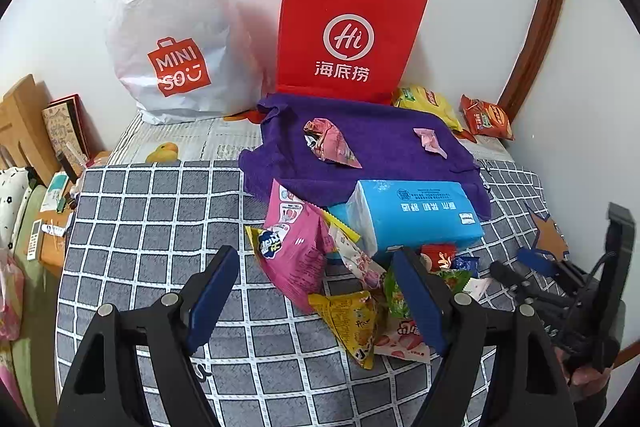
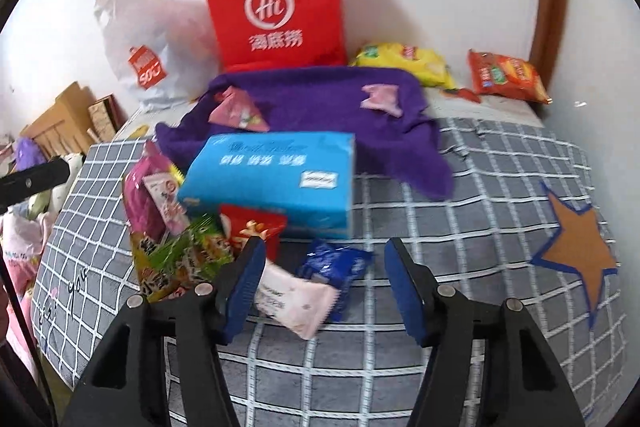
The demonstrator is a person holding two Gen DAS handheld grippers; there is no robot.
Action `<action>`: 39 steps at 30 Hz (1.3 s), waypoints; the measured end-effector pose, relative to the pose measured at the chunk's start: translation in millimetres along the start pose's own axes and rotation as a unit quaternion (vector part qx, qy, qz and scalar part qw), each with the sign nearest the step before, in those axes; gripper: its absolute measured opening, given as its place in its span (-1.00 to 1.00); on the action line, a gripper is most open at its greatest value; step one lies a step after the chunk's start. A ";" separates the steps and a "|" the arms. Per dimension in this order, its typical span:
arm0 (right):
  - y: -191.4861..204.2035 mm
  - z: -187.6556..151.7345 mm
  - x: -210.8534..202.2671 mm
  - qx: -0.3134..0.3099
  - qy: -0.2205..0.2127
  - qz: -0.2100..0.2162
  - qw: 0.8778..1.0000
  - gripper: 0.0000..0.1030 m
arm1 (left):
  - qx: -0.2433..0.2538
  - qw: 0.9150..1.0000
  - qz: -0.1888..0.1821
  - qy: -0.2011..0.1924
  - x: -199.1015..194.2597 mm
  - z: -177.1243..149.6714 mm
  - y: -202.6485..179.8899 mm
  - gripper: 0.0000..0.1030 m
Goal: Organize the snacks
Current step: 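Withdraw both tools from the towel back toward the snack pile, then grasp the long white printed wrapper with the right tool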
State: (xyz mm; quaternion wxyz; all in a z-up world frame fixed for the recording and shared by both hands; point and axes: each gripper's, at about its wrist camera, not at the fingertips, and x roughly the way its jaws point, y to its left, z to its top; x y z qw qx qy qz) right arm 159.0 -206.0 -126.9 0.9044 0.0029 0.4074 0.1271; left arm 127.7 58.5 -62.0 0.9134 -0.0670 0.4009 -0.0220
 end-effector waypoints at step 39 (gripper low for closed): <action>-7.4 -28.3 12.5 0.016 0.063 0.013 0.998 -0.39 | 0.000 0.998 -0.062 0.019 38.9 -4.3 8.4 0.52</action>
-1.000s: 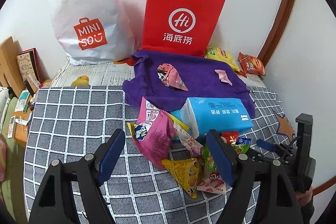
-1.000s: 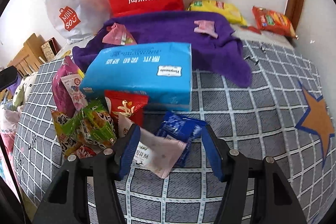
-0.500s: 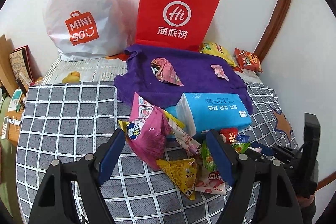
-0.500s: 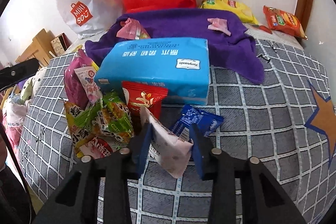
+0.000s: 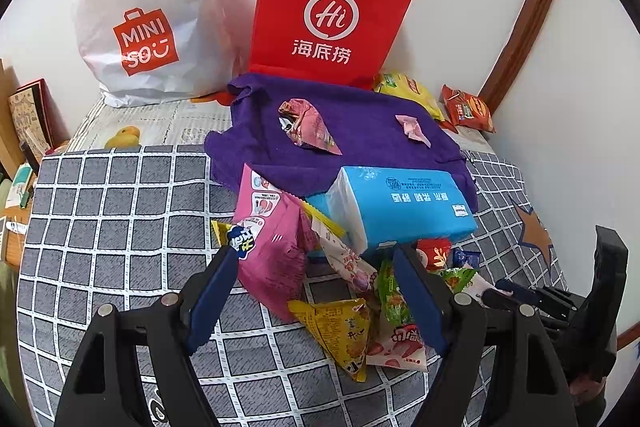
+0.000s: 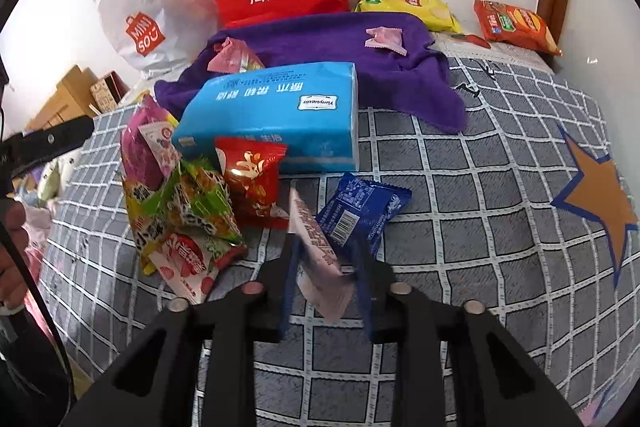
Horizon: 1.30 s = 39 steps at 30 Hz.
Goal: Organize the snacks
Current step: 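Grasp the long white printed wrapper with the right tool, then grasp the large pink bag with blue label using the left tool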
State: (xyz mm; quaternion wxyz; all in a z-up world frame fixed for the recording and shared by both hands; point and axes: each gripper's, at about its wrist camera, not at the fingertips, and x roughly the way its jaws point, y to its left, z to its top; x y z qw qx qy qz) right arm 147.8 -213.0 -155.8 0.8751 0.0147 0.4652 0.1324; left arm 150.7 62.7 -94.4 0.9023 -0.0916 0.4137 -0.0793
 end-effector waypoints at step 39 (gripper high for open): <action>-10.8 -7.6 26.5 0.000 0.020 -0.066 0.998 -0.61 | -0.005 1.000 0.005 0.015 15.1 -3.2 8.8 0.52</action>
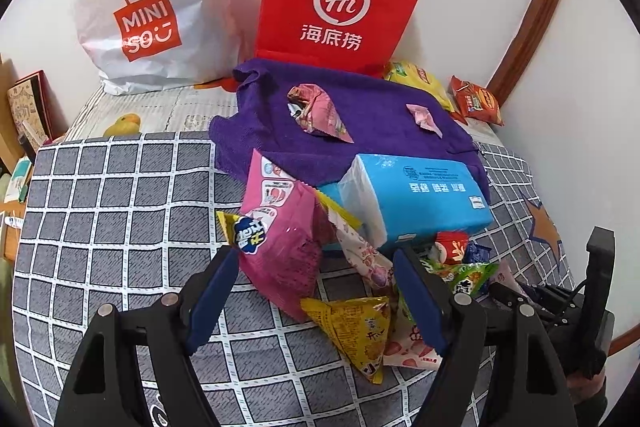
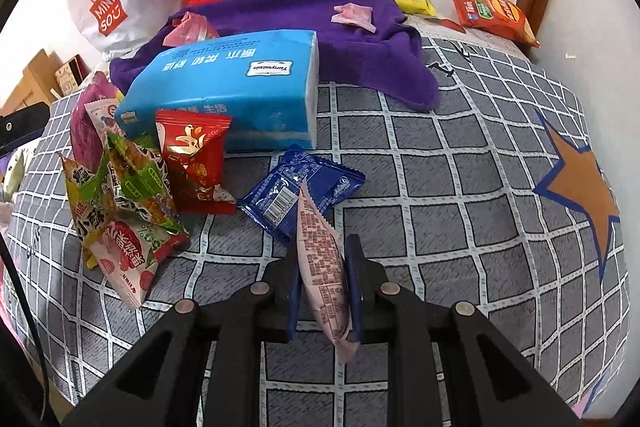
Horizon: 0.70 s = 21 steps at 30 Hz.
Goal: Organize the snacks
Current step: 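Grasp the large pink bag with blue label using the left tool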
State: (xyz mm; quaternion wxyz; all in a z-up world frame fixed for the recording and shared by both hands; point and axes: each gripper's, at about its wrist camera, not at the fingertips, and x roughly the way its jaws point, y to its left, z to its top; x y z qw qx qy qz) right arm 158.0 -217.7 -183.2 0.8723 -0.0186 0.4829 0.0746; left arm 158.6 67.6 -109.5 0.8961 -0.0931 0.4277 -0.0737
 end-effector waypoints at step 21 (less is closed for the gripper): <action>-6.1 6.4 0.7 0.011 -0.007 0.011 1.000 -0.63 | -0.006 0.999 0.041 0.024 16.7 1.2 16.5 0.52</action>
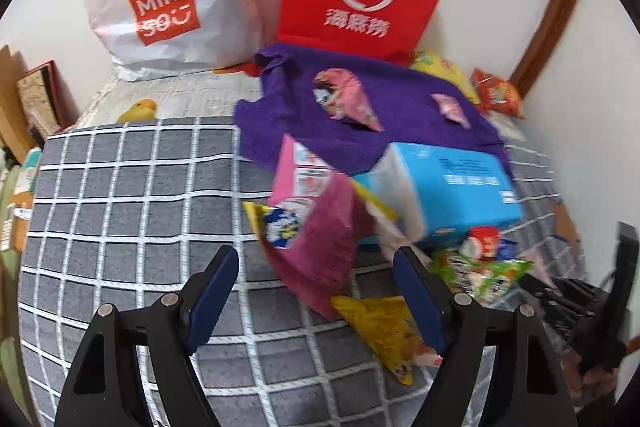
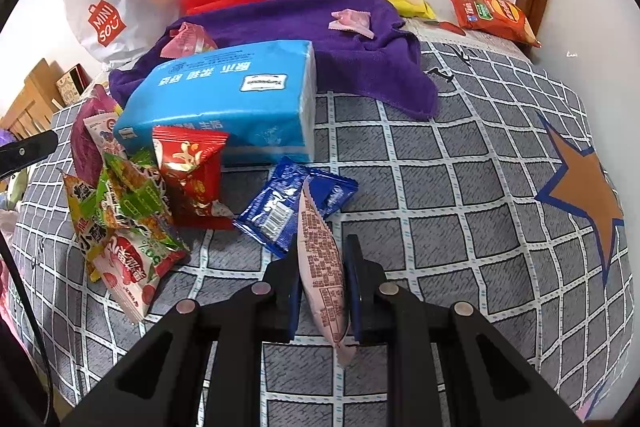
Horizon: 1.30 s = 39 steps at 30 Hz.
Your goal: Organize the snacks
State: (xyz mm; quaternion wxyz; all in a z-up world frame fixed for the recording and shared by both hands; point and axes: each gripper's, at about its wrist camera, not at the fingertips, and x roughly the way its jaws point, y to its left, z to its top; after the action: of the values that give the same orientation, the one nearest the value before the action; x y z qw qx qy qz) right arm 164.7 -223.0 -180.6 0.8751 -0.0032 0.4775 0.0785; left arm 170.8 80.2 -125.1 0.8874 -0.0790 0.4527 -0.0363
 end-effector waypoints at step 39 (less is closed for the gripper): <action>7.4 33.9 -12.4 0.005 -0.023 0.006 1.000 -0.64 | 0.003 1.000 -0.019 -0.002 19.3 13.9 17.2 0.30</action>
State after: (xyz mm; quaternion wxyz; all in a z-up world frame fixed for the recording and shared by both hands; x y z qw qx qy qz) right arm 185.4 -214.6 -151.3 0.8853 0.0063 0.4578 0.0812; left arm 193.3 96.0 -135.5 0.8877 -0.0854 0.4491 -0.0547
